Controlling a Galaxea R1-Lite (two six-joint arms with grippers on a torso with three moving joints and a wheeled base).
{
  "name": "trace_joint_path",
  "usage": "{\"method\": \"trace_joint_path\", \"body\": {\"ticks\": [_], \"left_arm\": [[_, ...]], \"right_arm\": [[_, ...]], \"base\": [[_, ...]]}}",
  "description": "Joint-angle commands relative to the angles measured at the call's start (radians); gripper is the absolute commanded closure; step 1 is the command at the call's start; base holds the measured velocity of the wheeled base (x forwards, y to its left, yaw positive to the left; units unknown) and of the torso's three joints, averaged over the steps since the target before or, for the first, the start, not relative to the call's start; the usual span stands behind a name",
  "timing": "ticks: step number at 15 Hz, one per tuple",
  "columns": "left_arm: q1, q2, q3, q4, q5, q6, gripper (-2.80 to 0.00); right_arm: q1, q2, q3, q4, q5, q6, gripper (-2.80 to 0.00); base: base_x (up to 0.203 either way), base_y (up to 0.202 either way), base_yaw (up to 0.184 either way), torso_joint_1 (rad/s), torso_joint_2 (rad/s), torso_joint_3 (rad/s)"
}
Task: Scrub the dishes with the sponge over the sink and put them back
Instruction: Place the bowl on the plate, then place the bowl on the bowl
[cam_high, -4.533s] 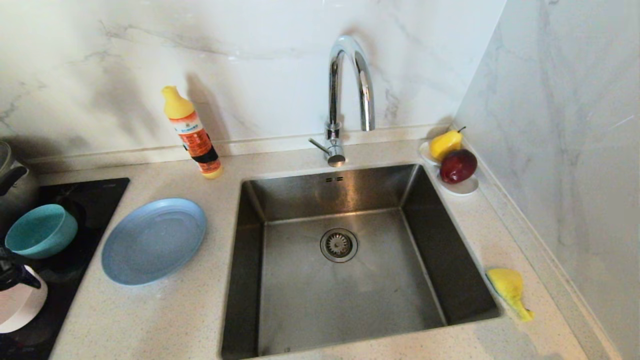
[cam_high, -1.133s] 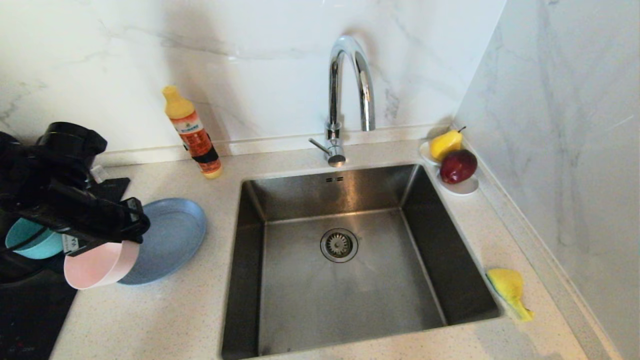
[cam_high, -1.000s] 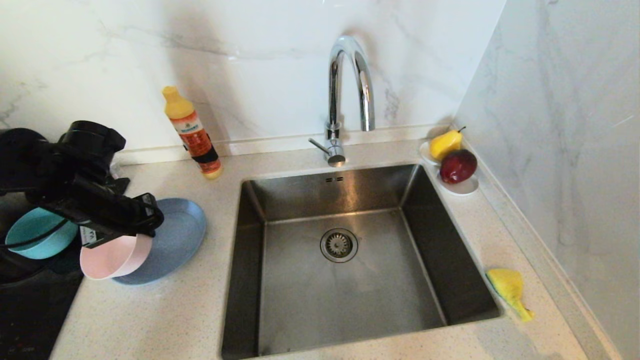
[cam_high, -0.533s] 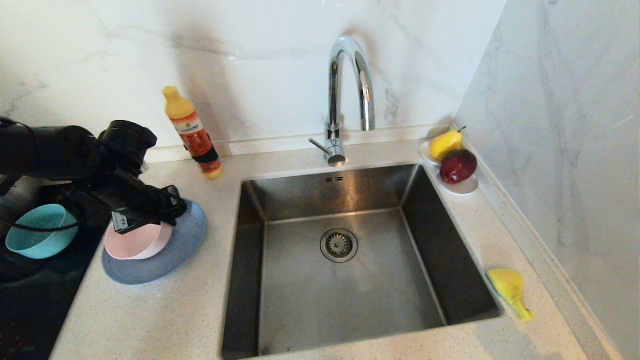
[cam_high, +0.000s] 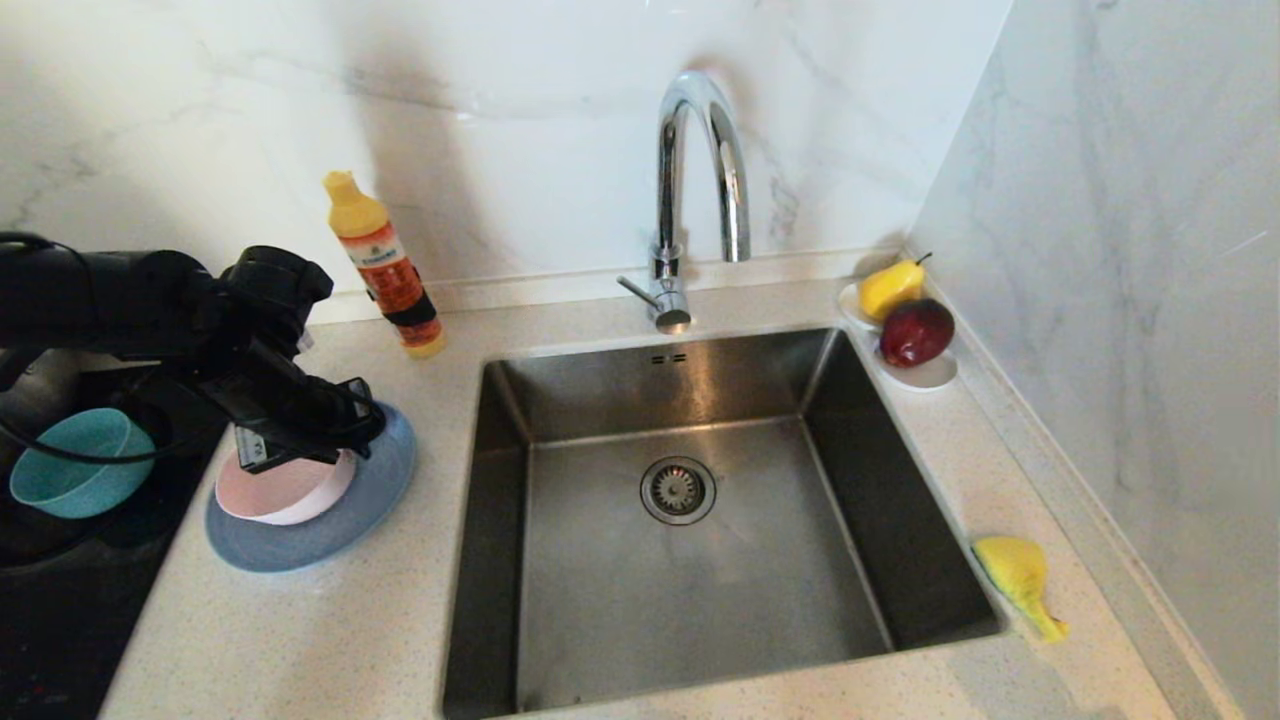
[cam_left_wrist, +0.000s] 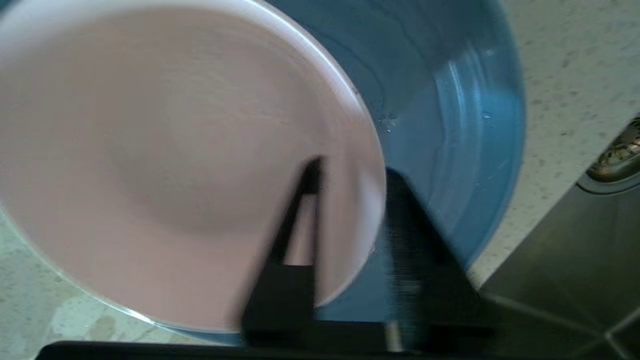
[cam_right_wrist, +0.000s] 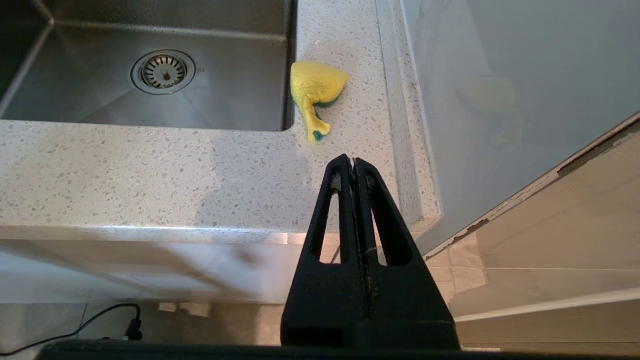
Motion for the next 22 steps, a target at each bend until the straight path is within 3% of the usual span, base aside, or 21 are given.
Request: {"method": "trace_joint_path", "body": {"ticks": [1,4,6,7,12,15,17,18,22], "left_arm": [[0.000,-0.027,0.004,0.009,0.001,-0.003,-2.80],[0.001,-0.085,-0.010,0.010,-0.002,-0.023,-2.80],[0.021,-0.137,-0.043,0.011,-0.001,-0.074,-2.80],[0.046,-0.167,-0.051,0.014,-0.003,-0.090,0.00],[0.214,-0.242,-0.071,0.016,0.000,-0.081,0.00],[0.354,-0.181,-0.105,0.003,-0.032,0.030,0.00],[0.404,-0.127,-0.150,0.001,-0.072,0.088,0.00],[0.422,-0.093,-0.168,0.001,-0.078,0.114,-2.80],[0.471,0.023,-0.231,0.001,-0.113,0.150,-2.80]], "right_arm": [[0.001,0.000,0.000,0.000,0.001,-0.001,0.00],[0.001,0.000,0.000,0.000,0.001,-0.001,0.00],[0.001,0.000,0.000,0.000,0.001,-0.001,0.00],[0.001,0.000,0.000,0.000,0.001,-0.001,0.00],[0.001,0.000,0.000,0.000,0.001,-0.001,0.00],[0.001,0.000,0.000,0.000,0.001,-0.001,0.00],[0.001,0.000,0.000,0.000,0.001,-0.001,0.00],[0.001,0.000,0.000,0.000,0.001,-0.001,0.00],[0.001,0.000,0.000,0.000,0.001,-0.002,0.00]], "base": [[0.000,0.000,0.000,0.000,0.00,0.000],[0.000,0.000,0.000,0.000,0.00,0.000],[0.000,0.000,0.000,0.000,0.00,0.000],[0.000,0.000,0.000,0.000,0.00,0.000],[0.000,0.000,0.000,0.000,0.00,0.000],[0.000,0.000,0.000,0.000,0.00,0.000],[0.000,0.000,0.000,0.000,0.00,0.000],[0.000,0.000,0.000,0.000,0.00,0.000],[0.000,0.000,0.000,0.000,0.00,0.000]]}}
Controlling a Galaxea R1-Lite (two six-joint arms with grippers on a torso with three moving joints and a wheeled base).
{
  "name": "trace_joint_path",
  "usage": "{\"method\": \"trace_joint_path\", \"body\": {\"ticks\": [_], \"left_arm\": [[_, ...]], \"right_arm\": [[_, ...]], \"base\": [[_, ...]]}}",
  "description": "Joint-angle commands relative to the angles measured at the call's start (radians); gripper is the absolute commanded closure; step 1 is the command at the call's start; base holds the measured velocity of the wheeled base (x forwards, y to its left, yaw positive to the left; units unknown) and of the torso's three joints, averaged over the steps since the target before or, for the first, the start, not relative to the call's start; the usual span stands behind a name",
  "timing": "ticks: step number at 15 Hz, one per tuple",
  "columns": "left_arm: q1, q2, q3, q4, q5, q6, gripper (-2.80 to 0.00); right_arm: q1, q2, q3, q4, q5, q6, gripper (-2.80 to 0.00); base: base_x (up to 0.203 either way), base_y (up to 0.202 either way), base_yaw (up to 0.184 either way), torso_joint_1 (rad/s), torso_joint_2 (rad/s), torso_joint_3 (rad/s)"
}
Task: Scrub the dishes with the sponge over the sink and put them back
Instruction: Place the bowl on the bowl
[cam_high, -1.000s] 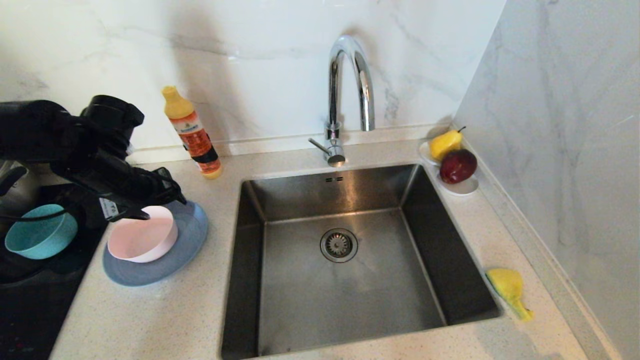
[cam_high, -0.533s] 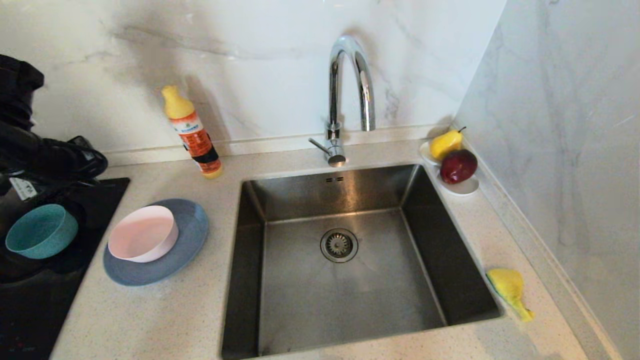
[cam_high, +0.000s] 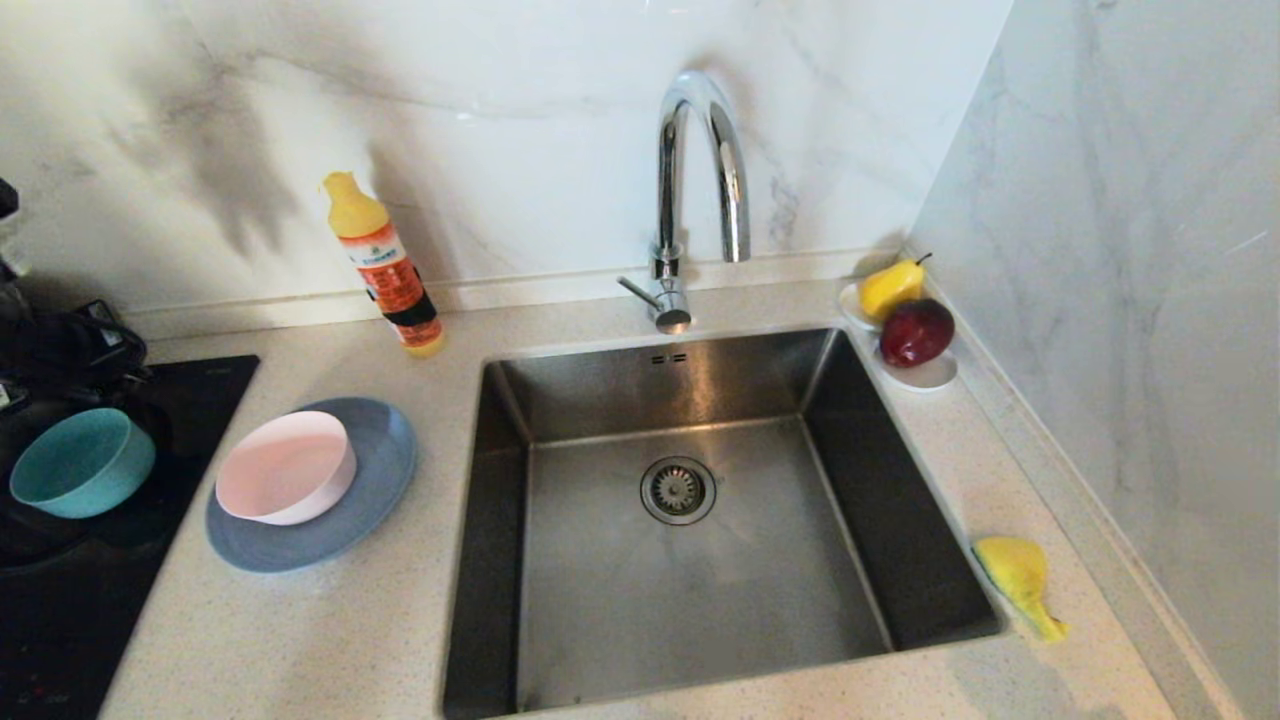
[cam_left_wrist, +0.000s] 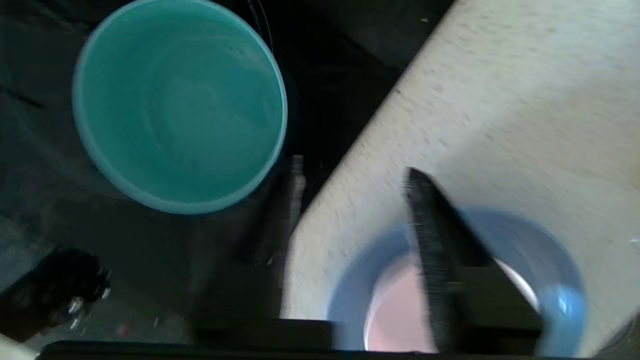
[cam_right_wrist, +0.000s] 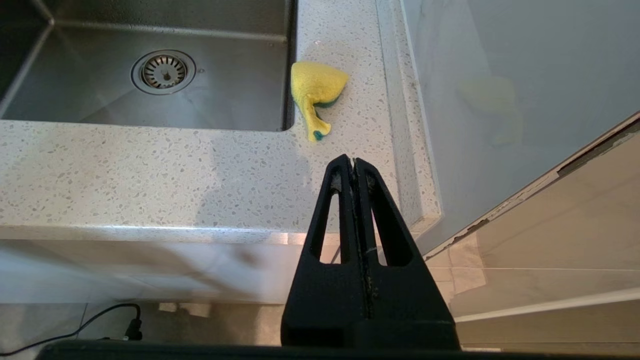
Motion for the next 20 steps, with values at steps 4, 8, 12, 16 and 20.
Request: {"method": "trace_joint_path", "body": {"ticks": [4,8,12,16,20], "left_arm": [[0.042,0.152,-0.059,-0.001,-0.026,0.002,-2.80],[0.057,0.210,-0.102,-0.002,-0.029,0.001,-2.80],[0.057,0.245,-0.101,0.000,-0.032,0.001,-2.80],[0.057,0.276,-0.101,0.001,-0.041,-0.005,-2.80],[0.057,0.272,-0.103,0.006,-0.041,-0.011,0.00]], "right_arm": [[0.000,0.000,0.000,0.000,0.001,0.000,0.00],[0.000,0.000,0.000,0.000,0.001,0.000,0.00],[0.000,0.000,0.000,0.000,0.001,0.000,0.00],[0.000,0.000,0.000,0.000,0.001,0.000,0.00],[0.000,0.000,0.000,0.000,0.001,-0.001,0.00]], "base": [[0.000,0.000,0.000,0.000,0.00,0.000],[0.000,0.000,0.000,0.000,0.00,0.000],[0.000,0.000,0.000,0.000,0.00,0.000],[0.000,0.000,0.000,0.000,0.00,0.000],[0.000,0.000,0.000,0.000,0.00,0.000]]}}
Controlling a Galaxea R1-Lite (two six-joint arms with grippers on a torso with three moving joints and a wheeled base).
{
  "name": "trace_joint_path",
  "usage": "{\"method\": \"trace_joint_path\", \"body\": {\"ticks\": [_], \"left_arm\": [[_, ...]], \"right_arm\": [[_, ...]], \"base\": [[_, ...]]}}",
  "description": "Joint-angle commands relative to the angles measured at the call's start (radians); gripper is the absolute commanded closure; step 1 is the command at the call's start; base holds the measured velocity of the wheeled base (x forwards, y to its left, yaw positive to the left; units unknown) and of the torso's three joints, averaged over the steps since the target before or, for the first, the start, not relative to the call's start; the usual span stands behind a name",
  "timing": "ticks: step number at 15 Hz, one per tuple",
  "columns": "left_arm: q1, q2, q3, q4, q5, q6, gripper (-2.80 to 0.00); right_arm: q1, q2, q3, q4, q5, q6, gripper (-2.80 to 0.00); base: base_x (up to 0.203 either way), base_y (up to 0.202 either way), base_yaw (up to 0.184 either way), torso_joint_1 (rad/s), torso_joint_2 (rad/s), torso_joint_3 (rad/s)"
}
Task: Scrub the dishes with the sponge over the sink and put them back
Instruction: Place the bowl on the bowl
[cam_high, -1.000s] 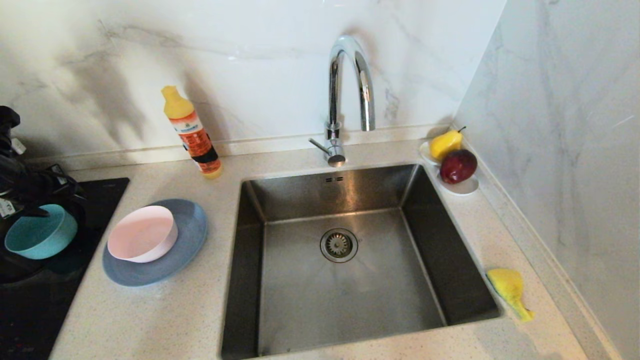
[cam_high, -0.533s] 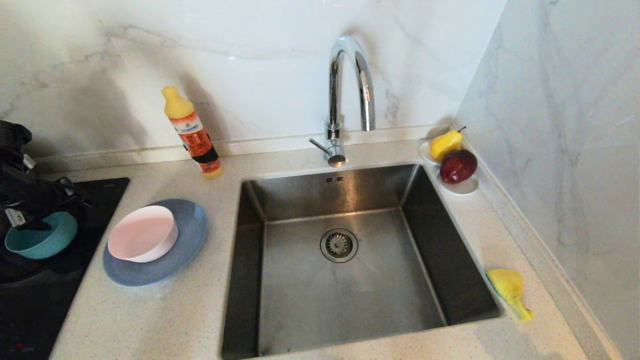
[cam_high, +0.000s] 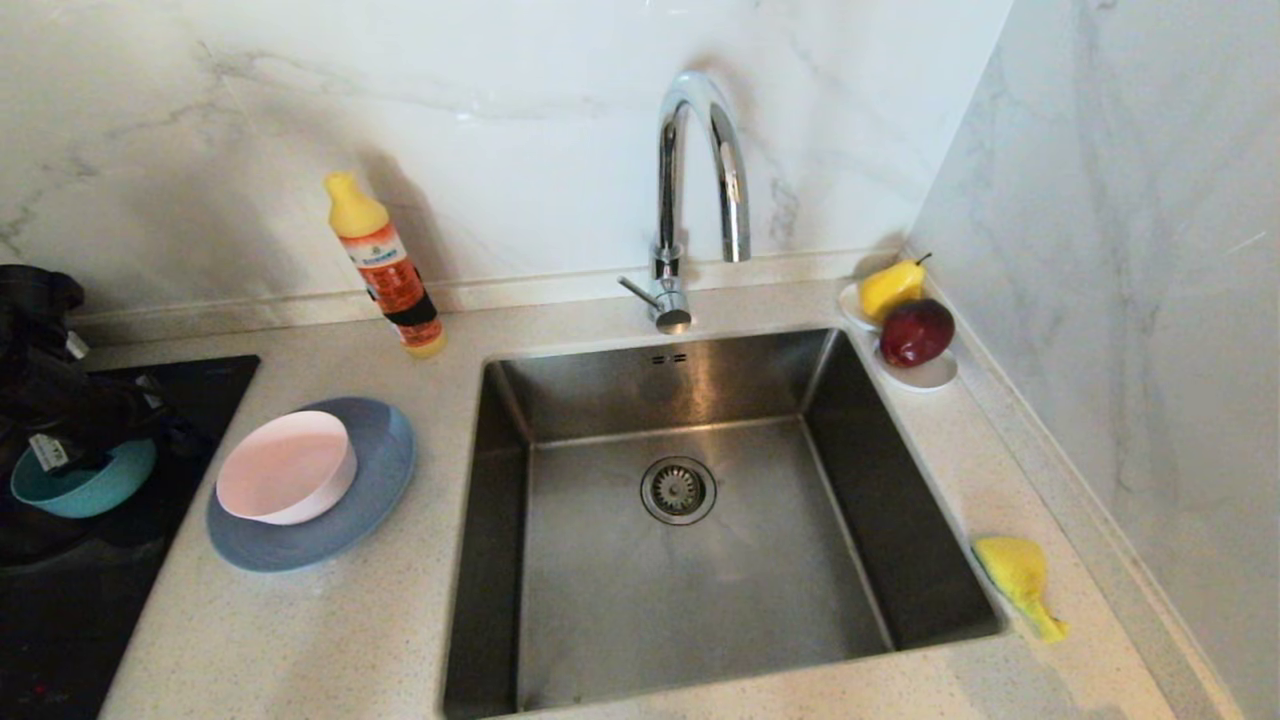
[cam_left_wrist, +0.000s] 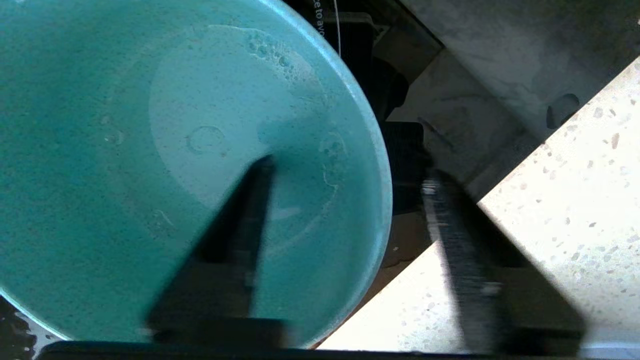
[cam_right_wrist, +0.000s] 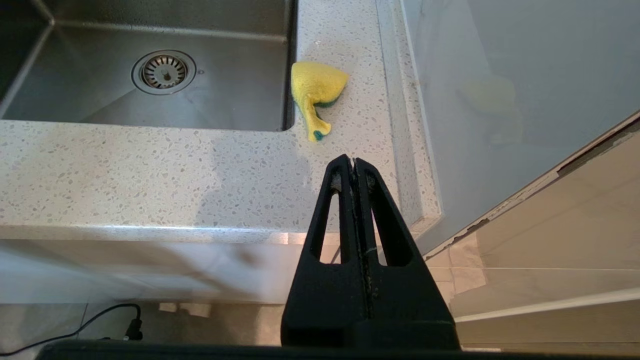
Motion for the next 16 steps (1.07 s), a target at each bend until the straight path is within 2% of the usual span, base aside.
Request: {"method": "trace_joint_path", "body": {"ticks": [1,8,12,14,16], "left_arm": [[0.000,-0.001,0.001,0.009,-0.002,-0.005,0.00],[0.000,-0.039,-0.031,0.019,0.000,-0.017,0.00],[-0.021,-0.148,-0.031,0.086,-0.009,-0.016,0.00],[-0.077,-0.248,-0.030,0.170,-0.030,-0.017,0.00],[-0.199,-0.338,-0.022,0.254,-0.040,-0.043,0.00]], "right_arm": [[0.000,0.000,0.000,0.000,0.001,-0.001,0.00],[0.000,0.000,0.000,0.000,0.001,-0.001,0.00],[0.000,0.000,0.000,0.000,0.001,-0.001,0.00],[0.000,0.000,0.000,0.000,0.001,-0.001,0.00],[0.000,0.000,0.000,0.000,0.001,-0.001,0.00]], "base": [[0.000,0.000,0.000,0.000,0.00,0.000],[0.000,0.000,0.000,0.000,0.00,0.000],[0.000,0.000,0.000,0.000,0.00,0.000],[0.000,0.000,0.000,0.000,0.00,0.000],[0.000,0.000,0.000,0.000,0.00,0.000]]}}
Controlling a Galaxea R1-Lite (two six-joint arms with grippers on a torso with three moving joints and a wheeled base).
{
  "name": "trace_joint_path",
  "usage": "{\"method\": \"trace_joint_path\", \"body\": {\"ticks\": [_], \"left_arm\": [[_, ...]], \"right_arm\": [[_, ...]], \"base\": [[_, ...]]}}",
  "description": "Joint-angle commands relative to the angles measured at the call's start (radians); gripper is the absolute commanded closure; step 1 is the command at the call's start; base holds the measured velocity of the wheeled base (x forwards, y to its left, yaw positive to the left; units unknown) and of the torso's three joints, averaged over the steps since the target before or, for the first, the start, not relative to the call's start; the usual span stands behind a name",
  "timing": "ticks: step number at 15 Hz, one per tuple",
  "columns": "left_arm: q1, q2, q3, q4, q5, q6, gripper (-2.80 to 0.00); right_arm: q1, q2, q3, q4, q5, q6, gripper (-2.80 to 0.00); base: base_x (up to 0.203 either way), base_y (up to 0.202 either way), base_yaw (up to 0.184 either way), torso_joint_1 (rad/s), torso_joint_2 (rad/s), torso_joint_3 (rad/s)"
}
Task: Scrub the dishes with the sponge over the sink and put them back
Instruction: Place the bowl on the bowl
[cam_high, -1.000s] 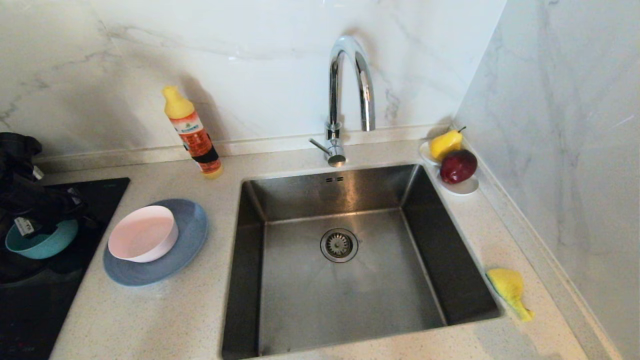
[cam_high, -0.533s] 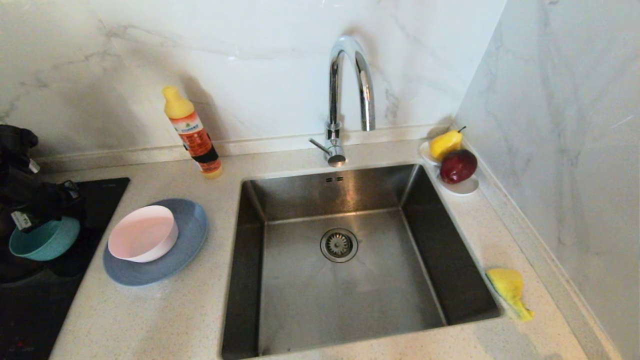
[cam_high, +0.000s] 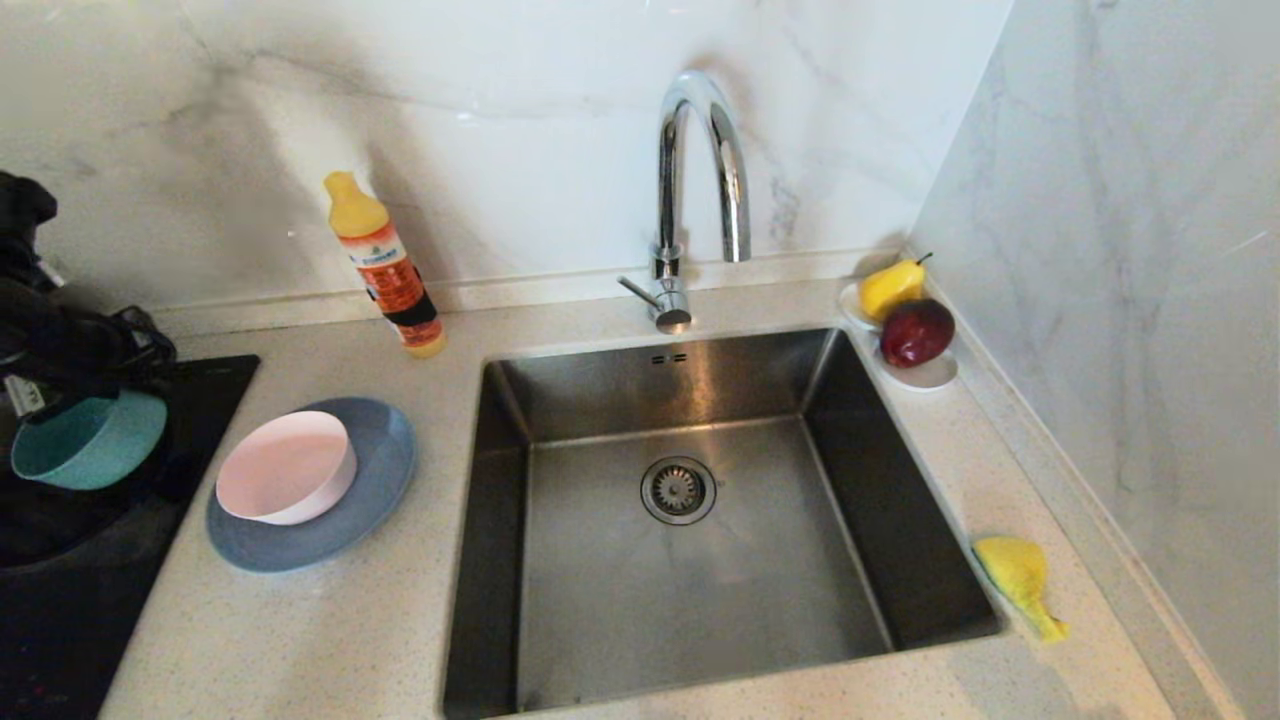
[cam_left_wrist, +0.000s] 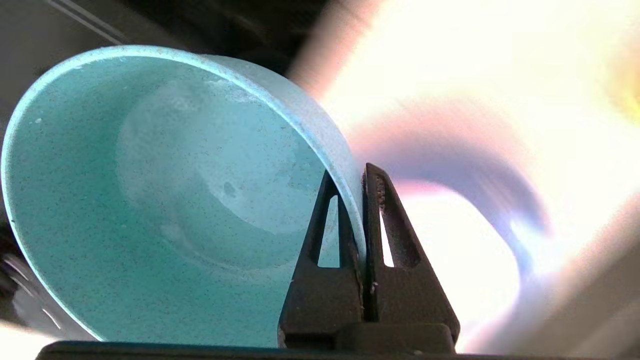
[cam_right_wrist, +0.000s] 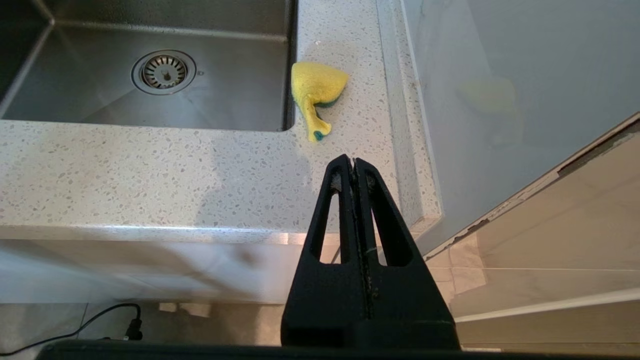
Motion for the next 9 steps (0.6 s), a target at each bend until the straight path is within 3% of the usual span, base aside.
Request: {"method": "trace_joint_path", "body": {"ticks": [1,4,9], "left_arm": [[-0.137,-0.136,0.015,0.061,-0.001,-0.036,0.00],[-0.293,-0.164,0.112,0.077,0.057,-0.109,0.00],[-0.328,-0.157,0.339,-0.133,0.108,-0.139,0.00]], "right_arm": [[0.001,0.000,0.000,0.000,0.000,0.000,0.00],[0.001,0.000,0.000,0.000,0.000,0.000,0.00],[0.001,0.000,0.000,0.000,0.000,0.000,0.00]], "base": [[0.000,0.000,0.000,0.000,0.00,0.000],[0.000,0.000,0.000,0.000,0.00,0.000],[0.000,0.000,0.000,0.000,0.00,0.000]]}}
